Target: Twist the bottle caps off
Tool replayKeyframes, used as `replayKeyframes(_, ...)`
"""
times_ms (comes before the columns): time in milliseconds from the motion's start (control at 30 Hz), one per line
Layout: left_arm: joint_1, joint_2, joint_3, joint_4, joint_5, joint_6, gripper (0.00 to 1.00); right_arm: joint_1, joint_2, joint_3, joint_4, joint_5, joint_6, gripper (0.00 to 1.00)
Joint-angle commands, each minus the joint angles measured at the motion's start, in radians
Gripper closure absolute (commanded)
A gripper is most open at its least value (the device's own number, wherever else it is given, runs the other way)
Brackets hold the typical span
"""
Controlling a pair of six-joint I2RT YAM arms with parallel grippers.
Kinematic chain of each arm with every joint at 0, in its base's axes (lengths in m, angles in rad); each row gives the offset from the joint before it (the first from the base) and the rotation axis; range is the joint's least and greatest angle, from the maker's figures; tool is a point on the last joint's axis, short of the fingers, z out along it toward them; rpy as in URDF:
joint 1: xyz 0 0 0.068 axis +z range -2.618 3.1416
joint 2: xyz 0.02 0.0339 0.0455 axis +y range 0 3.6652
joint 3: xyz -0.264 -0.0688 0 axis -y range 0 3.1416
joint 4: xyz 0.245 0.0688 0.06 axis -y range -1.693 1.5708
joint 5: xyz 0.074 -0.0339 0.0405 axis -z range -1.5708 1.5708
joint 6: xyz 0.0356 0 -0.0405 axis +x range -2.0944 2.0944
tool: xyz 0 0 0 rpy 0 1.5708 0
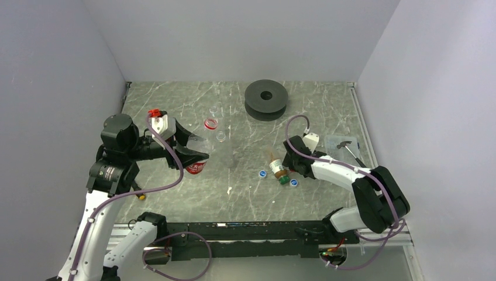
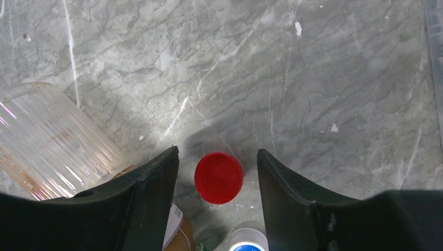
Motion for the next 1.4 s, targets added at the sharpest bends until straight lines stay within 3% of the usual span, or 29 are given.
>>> replayKeyframes(0,0.004,-0.002,0.010,0.043,0.011,-0.008,1.00,-0.001,-0.022,0.014,0.003,0.007,0.013,0.39)
replayKeyframes(267,0.004,-0.001,0.011,0.053,0.002,-0.014,1.00,0.008,-0.237,0.217,-0.120,-0.007,-0.085,0.31)
replayKeyframes(400,0.003,-0.008,0.000,0.069,-0.011,-0.023,1.00,0.028,-0.351,0.388,-0.052,-0.157,-0.199,0.06)
replayKeyframes(500,0.003,-0.005,-0.004,0.080,-0.012,-0.035,1.00,0.075,-0.361,0.541,0.007,-0.314,-0.267,0.00)
replayKeyframes(600,0.002,-0.001,-0.004,0.077,-0.017,-0.036,1.00,0.156,-0.364,0.632,0.131,-0.474,-0.326,0.00)
replayKeyframes(867,0.003,0.008,-0.001,0.089,-0.016,-0.050,1.00,0.346,-0.265,0.765,0.385,-0.712,-0.360,0.00)
replayKeyframes(1100,0.003,0.015,0.008,0.077,-0.013,-0.041,1.00,0.422,-0.123,0.856,0.419,-0.748,-0.365,0.03)
replayKeyframes(1233,0.002,0.008,0.004,0.079,-0.017,-0.042,1.00,0.465,-0.070,0.887,0.386,-0.716,-0.385,0.12)
replayKeyframes(1367,0.002,0.007,0.001,0.089,-0.017,-0.050,1.00,0.481,-0.059,0.878,0.386,-0.684,-0.390,0.31)
